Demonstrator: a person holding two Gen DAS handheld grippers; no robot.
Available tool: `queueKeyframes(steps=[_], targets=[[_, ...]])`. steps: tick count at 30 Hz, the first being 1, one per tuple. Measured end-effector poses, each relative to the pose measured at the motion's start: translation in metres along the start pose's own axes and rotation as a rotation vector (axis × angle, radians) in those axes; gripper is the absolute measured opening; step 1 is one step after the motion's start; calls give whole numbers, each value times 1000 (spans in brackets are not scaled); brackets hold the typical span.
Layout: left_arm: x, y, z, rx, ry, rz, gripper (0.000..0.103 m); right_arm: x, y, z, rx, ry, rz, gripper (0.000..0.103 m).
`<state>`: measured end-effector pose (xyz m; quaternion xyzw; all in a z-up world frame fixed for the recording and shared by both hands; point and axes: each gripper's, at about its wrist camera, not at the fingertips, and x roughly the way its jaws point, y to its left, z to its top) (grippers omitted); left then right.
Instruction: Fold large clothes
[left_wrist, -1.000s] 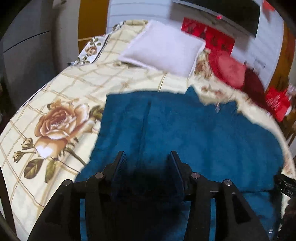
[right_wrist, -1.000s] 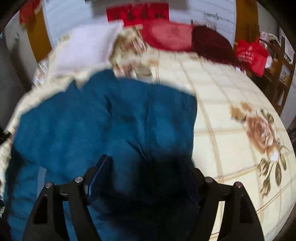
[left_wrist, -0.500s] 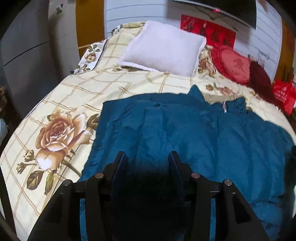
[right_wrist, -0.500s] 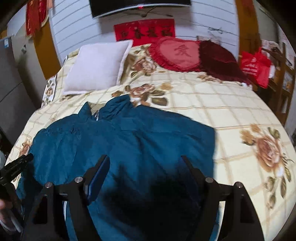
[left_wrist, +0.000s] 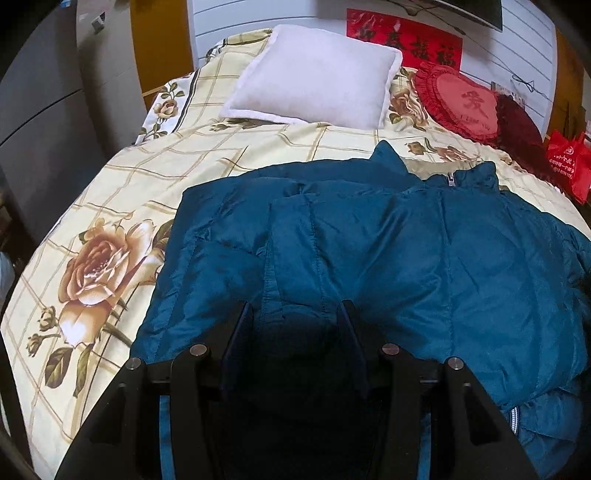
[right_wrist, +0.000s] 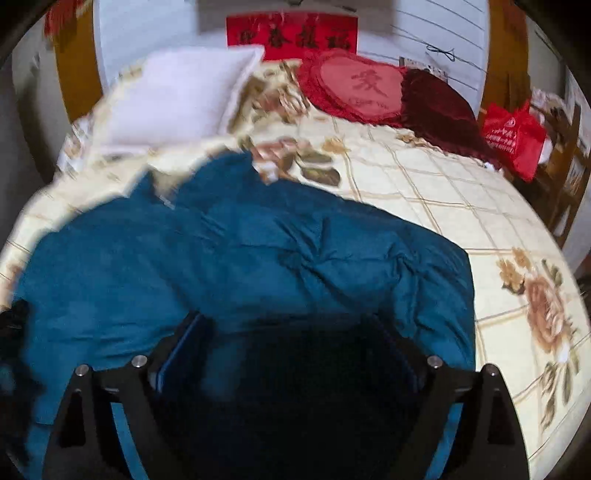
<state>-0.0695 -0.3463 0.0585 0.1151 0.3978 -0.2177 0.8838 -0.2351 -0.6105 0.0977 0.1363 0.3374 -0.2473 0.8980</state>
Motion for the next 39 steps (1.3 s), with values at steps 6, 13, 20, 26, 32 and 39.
queueKeyframes(steps=[6,13,20,26,32,39], targets=[[3,0,-2,-10,3,-4,67,-8,-5,-22,-77,7,-47,92],[6,-5,-3,3,4,2,67,25,-10,-27,-89,62,-90,100],[10,-4,-3,-2,4,-4,67,-19,-25,-28,5,-45,-35,98],[11,-4,-2,-5,6,-10,68,21,-41,-29,5,57,-121,99],[-13,10,-8,-28,9,-45,68,1,-38,-31,20,53,-97,100],[-62,29,-32,-6,-5,-27,68,-58,-40,-54,7,54,-70,100]])
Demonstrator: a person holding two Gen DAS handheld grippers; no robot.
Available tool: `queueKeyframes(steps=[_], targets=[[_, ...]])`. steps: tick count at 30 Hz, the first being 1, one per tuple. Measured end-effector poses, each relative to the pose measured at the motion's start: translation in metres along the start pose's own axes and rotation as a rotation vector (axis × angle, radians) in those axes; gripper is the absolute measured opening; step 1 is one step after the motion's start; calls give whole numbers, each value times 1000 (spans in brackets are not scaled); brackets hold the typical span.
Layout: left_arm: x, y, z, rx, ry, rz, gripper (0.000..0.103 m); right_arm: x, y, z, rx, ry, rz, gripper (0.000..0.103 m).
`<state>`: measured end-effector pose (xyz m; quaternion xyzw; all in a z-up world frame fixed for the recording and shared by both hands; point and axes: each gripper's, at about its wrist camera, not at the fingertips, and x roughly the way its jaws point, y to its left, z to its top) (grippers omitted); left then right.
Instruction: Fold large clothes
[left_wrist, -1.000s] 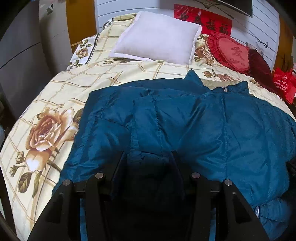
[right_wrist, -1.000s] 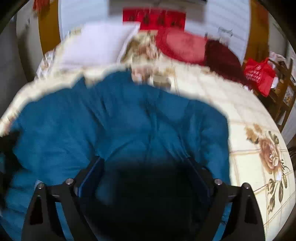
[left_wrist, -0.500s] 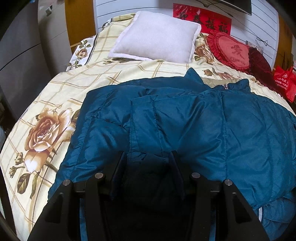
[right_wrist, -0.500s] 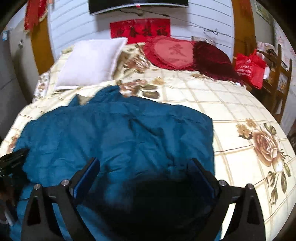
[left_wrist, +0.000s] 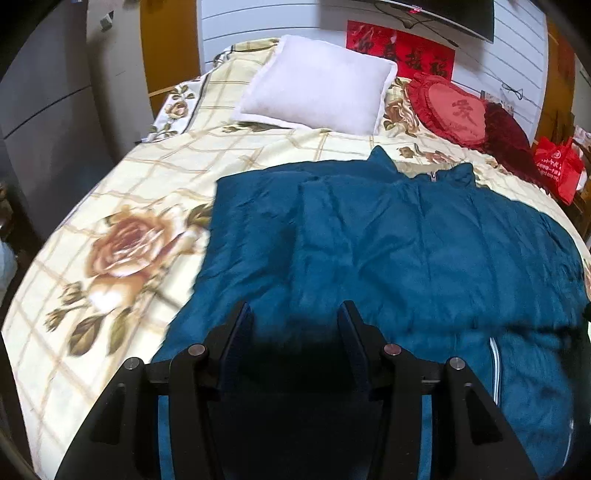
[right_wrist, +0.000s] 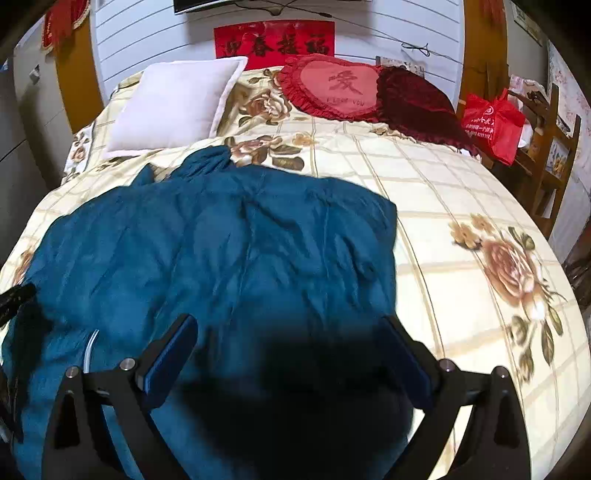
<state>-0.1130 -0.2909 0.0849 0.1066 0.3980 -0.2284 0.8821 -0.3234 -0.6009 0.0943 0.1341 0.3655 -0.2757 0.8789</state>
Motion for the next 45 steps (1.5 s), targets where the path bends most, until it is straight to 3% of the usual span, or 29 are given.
queueKeyframes(steps=[16,25,29,45], targets=[[-110,48,-107,10,2,-4,68,-104,20,-116,-72,67,99,100],[-137,69,-151,-17,40,9,68,-131,30,-166,-106,97,99,100],[-139,71,-163,-38,75,-10,68,-132,36,-180,-127,113,95,100],[-150,79,-185,-36,90,7,68,-135,43,-203,-164,160,119,100]])
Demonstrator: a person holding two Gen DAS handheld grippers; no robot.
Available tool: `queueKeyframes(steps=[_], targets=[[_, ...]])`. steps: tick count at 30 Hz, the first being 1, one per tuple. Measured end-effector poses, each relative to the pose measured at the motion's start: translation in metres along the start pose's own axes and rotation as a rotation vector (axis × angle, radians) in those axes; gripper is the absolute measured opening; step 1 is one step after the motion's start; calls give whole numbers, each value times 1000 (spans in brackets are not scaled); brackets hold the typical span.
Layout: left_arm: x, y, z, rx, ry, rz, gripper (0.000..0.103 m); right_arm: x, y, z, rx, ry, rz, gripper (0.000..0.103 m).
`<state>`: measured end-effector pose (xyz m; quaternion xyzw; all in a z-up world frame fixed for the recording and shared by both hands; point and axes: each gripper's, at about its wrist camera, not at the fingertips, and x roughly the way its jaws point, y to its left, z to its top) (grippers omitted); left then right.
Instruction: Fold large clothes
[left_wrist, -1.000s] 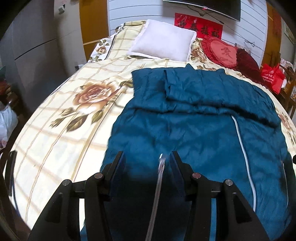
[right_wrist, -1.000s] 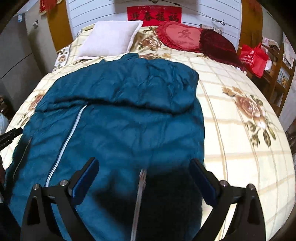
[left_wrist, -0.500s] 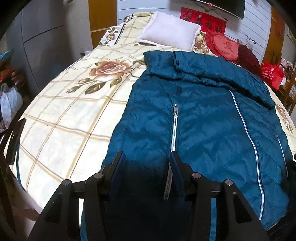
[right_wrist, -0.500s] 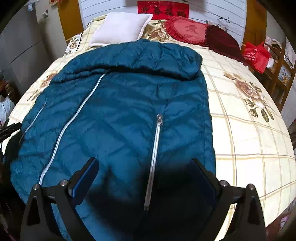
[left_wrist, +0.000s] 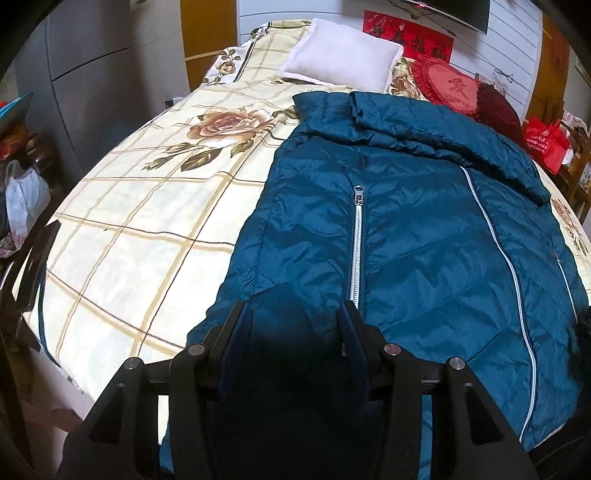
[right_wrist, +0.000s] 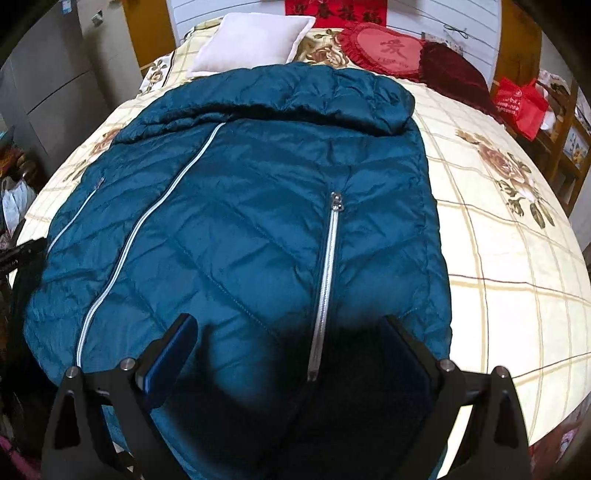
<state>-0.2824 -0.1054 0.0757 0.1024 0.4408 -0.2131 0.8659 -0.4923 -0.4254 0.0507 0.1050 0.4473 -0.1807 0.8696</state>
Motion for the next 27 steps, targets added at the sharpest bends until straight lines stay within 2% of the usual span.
queueKeyframes(steps=[21,27], targets=[[-15,19,-8,-19,0,-4,68,-4,10,0,-27,22,11,100],[-17,29,-12,-38,22,-20,68,-11,8,-1,-28,11,9,100]])
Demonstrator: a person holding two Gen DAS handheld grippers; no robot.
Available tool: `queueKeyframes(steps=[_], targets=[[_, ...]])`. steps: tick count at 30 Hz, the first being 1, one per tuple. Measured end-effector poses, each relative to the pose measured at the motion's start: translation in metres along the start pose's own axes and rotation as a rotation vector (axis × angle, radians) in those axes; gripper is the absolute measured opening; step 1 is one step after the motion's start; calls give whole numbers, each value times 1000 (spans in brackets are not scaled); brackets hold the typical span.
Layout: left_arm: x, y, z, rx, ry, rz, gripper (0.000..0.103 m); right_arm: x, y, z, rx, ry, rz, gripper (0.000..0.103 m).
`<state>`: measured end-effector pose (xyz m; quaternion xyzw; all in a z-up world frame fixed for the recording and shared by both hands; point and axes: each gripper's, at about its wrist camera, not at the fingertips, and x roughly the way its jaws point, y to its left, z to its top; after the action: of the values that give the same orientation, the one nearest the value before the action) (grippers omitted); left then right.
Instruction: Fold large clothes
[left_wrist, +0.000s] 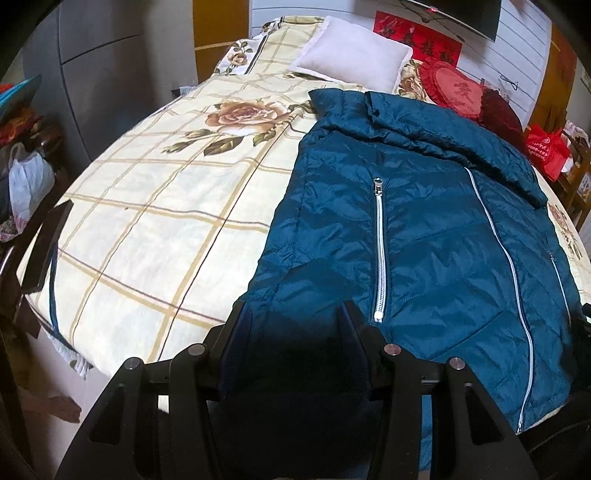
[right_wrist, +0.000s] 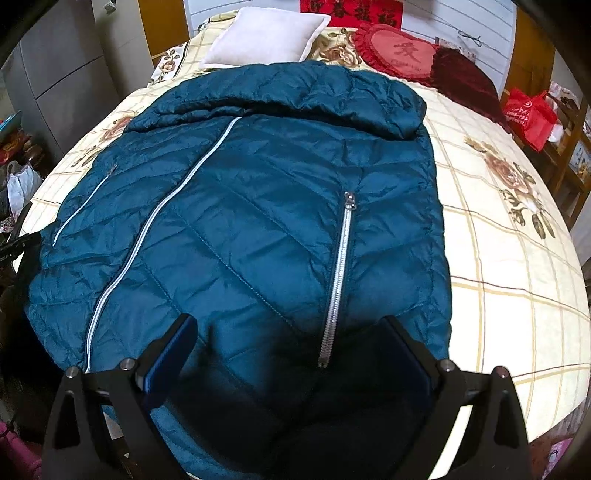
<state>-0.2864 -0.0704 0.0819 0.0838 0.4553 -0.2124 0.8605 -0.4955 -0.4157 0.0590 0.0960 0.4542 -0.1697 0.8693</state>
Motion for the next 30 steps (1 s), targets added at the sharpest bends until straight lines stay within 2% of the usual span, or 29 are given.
queueKeyframes(steps=[8,13,19,22,26,30], targets=[[-7,23,-4,-42,40,-92,68,-9,-15,-8,58,2,8,100],[-4,41,-8,-88,102,-145,68,-20,-36,-18,93,8,-34,100],[4,53,-11,-132,128,-168,69,-26,-65,-33,167,35,-60,100],[11,57,-11,-174,157,-203,69,-21,-76,-39,209,59,-28,100],[14,53,-12,-164,165,-200,70,-19,-81,-45,224,62,-13,100],[15,48,-15,-149,171,-204,71,-10,-80,-50,264,89,101,100]])
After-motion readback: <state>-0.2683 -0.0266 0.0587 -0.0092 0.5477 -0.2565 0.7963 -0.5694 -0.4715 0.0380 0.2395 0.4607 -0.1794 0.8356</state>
